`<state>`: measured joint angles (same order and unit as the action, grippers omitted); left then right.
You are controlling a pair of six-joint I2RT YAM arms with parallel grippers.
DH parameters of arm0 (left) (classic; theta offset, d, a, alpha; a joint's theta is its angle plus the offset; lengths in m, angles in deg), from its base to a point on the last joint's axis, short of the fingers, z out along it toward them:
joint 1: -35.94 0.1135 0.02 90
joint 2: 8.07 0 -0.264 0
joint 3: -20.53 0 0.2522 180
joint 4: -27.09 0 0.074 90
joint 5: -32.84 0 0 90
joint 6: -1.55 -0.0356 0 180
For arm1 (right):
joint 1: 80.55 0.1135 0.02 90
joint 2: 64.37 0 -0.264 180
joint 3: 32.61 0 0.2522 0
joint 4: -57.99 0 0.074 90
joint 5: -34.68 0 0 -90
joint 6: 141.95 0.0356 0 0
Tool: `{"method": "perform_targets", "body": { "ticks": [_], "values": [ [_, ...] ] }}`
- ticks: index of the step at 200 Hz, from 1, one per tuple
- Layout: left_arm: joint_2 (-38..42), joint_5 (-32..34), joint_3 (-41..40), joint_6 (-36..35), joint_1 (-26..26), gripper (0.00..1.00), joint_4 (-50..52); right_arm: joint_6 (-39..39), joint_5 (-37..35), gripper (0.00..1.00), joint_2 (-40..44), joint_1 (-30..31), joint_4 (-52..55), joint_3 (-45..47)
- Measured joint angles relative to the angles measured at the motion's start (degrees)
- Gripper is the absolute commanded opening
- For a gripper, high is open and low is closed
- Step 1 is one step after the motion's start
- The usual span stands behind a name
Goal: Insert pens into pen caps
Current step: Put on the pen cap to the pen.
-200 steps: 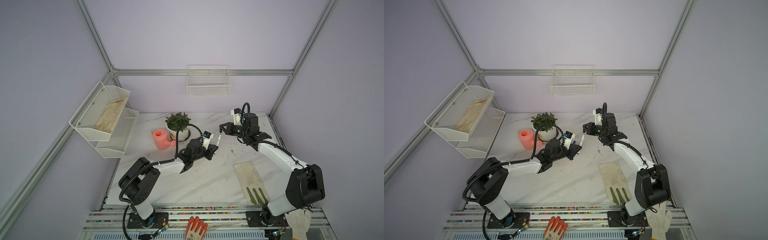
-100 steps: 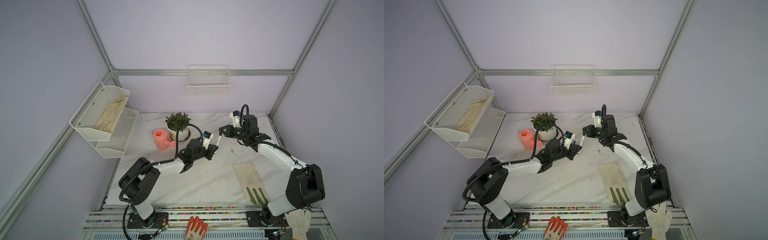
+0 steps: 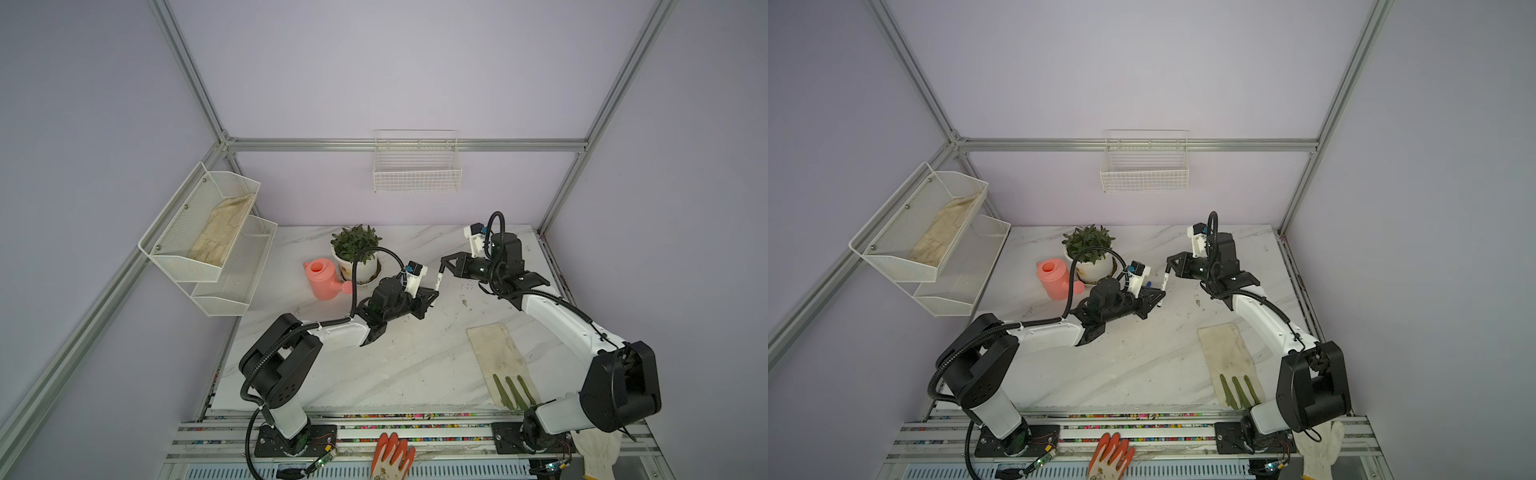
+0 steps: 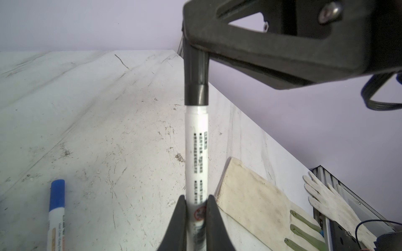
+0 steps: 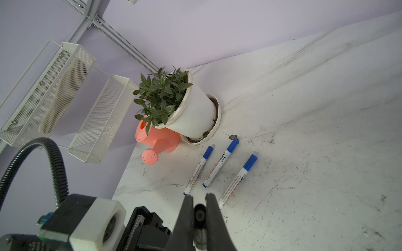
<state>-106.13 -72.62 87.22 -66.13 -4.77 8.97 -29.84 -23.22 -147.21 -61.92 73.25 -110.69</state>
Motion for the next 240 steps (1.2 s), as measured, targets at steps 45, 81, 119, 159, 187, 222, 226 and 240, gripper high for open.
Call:
{"method": "perform_targets", "body": {
  "ticks": [45, 81, 119, 159, 187, 222, 226, 240],
  "values": [
    [-0.7, 0.6, 0.1, -4.8, 0.0, 0.0, -1.8, -3.3, 2.1, 0.02, 1.1, -0.2, 0.5, -0.2],
    [-0.7, 2.4, 0.1, -9.8, 0.1, 0.0, -4.2, -6.2, 2.3, 0.06, 2.0, -0.2, 2.0, -1.5],
    [-0.7, 3.7, 0.1, -13.5, 0.1, 0.0, -6.9, -7.4, 2.3, 0.11, 2.7, -0.2, 2.1, -2.4],
    [-0.7, 5.7, 0.1, -15.0, 0.2, 0.0, -10.5, -7.4, 3.0, 0.39, 2.7, 0.0, 3.5, -3.3],
    [-0.7, 7.0, 0.1, -15.1, 0.2, 0.0, -13.4, -6.5, 2.6, 0.51, 2.8, 0.4, 4.5, -3.3],
    [-0.7, 7.6, 0.0, -15.0, -0.3, 0.0, -14.7, -5.8, 1.9, 0.52, 4.3, 0.4, 4.4, -3.3],
    [-0.7, 7.7, 0.0, -15.0, -0.4, 0.0, -14.8, -5.8, 1.9, 0.51, 4.5, 0.4, 4.3, -3.3],
    [-0.7, 7.8, 0.0, -14.9, -0.6, 0.0, -15.0, -5.7, 2.0, 0.49, 4.5, 0.6, 4.2, -3.3]
  ]
}}
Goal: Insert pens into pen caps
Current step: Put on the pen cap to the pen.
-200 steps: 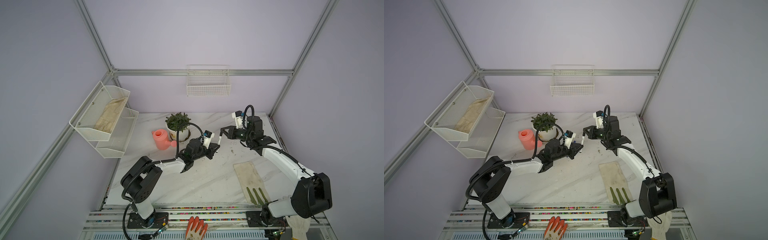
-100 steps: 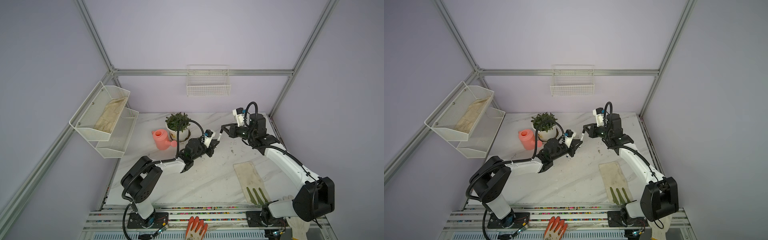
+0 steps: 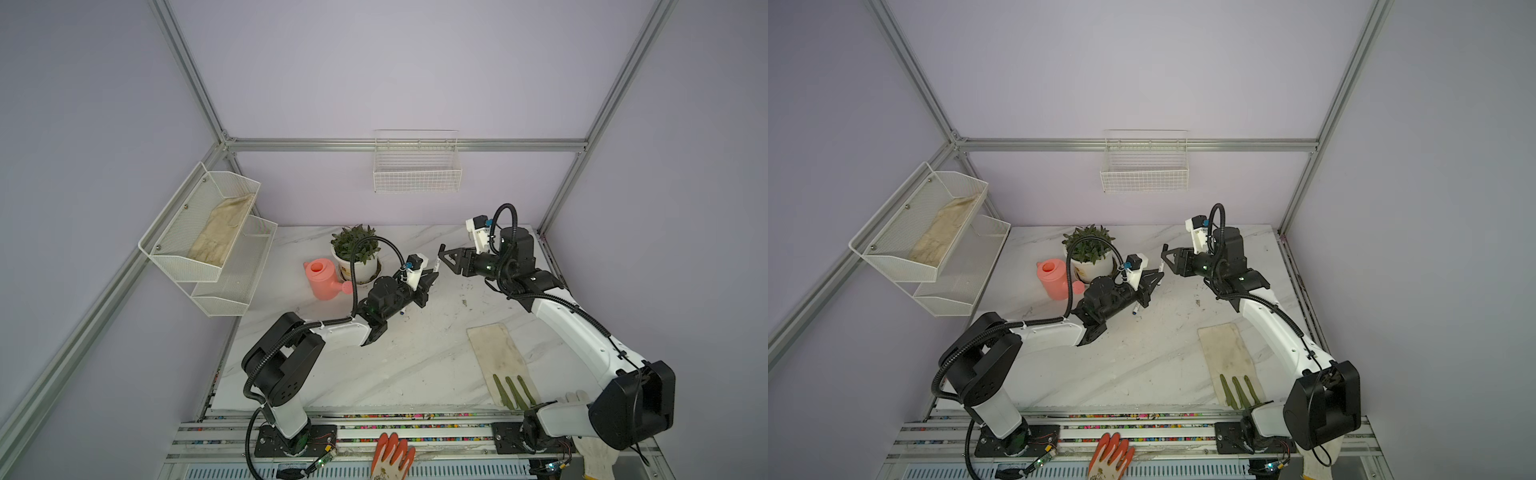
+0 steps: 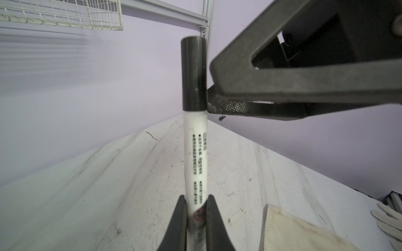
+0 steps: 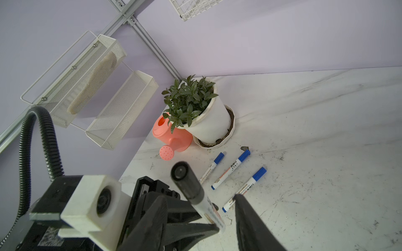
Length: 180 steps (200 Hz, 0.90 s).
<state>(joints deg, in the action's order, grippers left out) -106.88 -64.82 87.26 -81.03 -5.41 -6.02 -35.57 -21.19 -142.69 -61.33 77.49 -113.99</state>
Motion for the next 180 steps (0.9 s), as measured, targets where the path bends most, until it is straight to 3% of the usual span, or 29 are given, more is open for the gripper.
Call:
{"method": "perform_targets", "body": {
  "ticks": [35, 88, 109, 147, 155, 180],
  "values": [
    [0.0, 0.0, 0.0, 0.1, -0.3, 0.0, -0.3, 0.3, 0.1, 0.41, -1.2, 1.2, -0.4, -0.3],
    [0.0, -0.1, 0.0, 1.2, -0.3, 0.0, -0.4, 0.3, -1.4, 0.15, -4.5, 2.4, -0.6, -0.4],
    [0.0, -0.1, 0.0, 2.1, -0.3, 0.0, -0.9, 0.0, -2.1, 0.1, -4.5, 1.9, -0.5, -0.4],
    [0.0, -0.8, 0.0, 2.9, -0.3, 0.2, -0.1, -0.3, -2.2, 0.07, -4.5, 2.1, -0.1, -0.4],
    [0.0, -1.2, 0.0, 3.0, -0.3, 0.3, 0.6, -0.3, -2.1, 0.06, -4.5, 2.1, 0.2, -0.4],
    [-0.1, -2.5, 0.0, 3.1, -0.3, 0.35, 3.8, -0.7, -1.7, 0.05, -4.5, 2.7, 0.2, -0.4]
  ]
}}
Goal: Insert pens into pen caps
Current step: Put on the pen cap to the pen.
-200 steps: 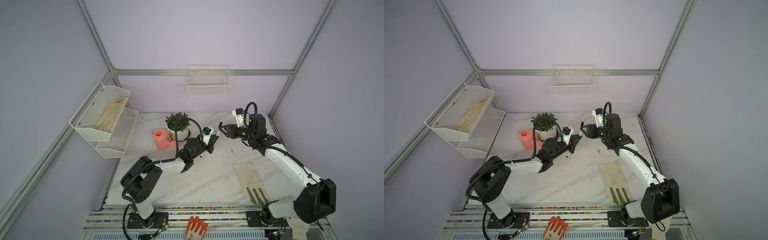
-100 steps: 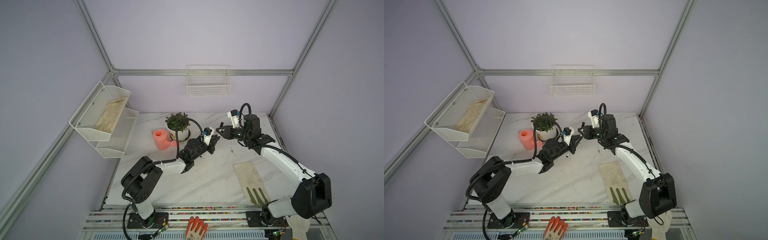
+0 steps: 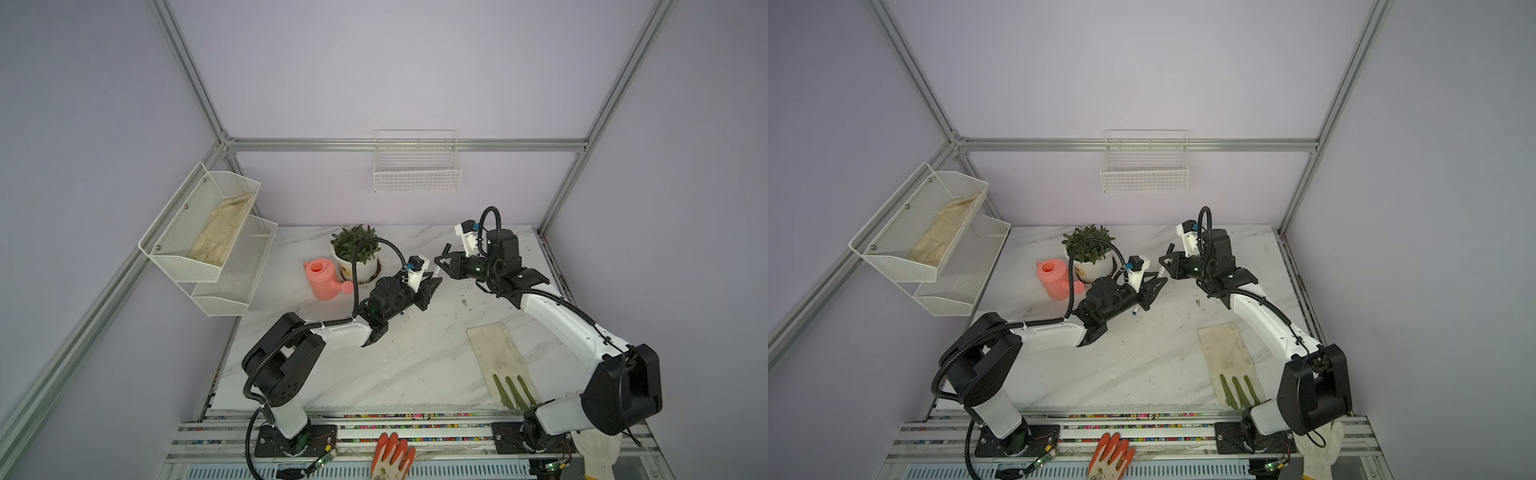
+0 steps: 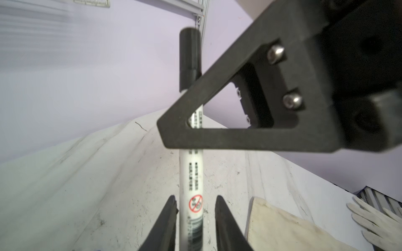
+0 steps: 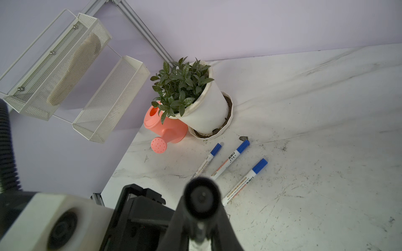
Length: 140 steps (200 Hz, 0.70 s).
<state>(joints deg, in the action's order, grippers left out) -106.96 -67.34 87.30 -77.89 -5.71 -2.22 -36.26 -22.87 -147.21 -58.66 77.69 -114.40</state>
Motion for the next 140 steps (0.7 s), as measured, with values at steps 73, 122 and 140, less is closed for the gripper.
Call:
{"method": "perform_targets", "body": {
  "ticks": [73, 122, 140],
  "values": [
    [-0.7, -2.0, 1.2, -1.8, 0.7, 0.36, 3.4, -1.6, -0.1, 0.03, 0.0, 0.7, 1.1, 0.0],
    [-0.7, -4.3, 5.0, -2.8, 1.0, 0.34, 3.8, -2.4, -0.3, 0.03, 0.0, 1.1, 1.8, 0.0],
    [-0.7, -4.7, 5.5, -2.9, 1.1, 0.26, 4.7, -2.5, -0.3, 0.03, 0.0, 1.3, 2.3, 0.0]
  ]
}}
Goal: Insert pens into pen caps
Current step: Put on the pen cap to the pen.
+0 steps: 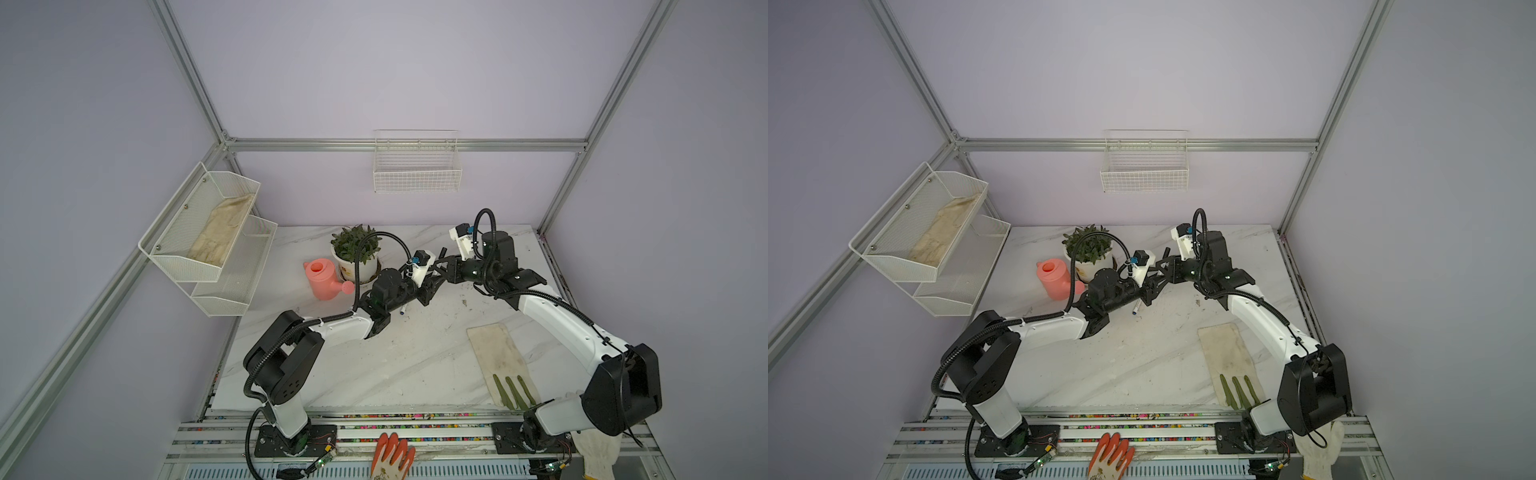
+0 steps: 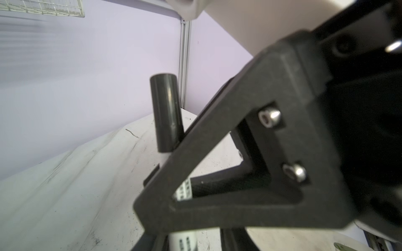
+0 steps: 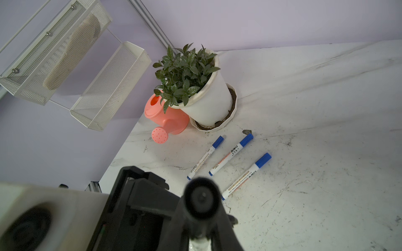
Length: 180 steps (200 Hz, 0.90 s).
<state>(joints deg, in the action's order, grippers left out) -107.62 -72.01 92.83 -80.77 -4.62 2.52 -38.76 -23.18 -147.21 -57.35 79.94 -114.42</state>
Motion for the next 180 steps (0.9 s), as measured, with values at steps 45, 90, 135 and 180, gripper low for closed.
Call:
{"method": "perform_targets", "body": {
  "ticks": [45, 90, 135, 180],
  "values": [
    [-0.1, 0.1, 0.4, 0.4, 0.4, 0.0, 1.4, -0.4, -0.5, 0.02, 0.0, 0.0, 0.9, -0.4],
    [-0.1, -0.1, 0.5, 1.7, 0.4, 0.0, 0.9, -0.3, -0.7, 0.25, 0.0, 0.0, 1.2, -0.7],
    [-0.7, -0.4, 0.5, 2.3, 0.0, 0.0, -1.8, 1.0, -1.4, 0.47, 0.0, 0.0, -0.1, -1.0],
    [-0.8, -0.4, 0.4, 2.7, -0.5, 0.0, -3.1, 1.6, -2.8, 0.49, 0.0, 0.0, -0.3, -2.2]
  ]
}}
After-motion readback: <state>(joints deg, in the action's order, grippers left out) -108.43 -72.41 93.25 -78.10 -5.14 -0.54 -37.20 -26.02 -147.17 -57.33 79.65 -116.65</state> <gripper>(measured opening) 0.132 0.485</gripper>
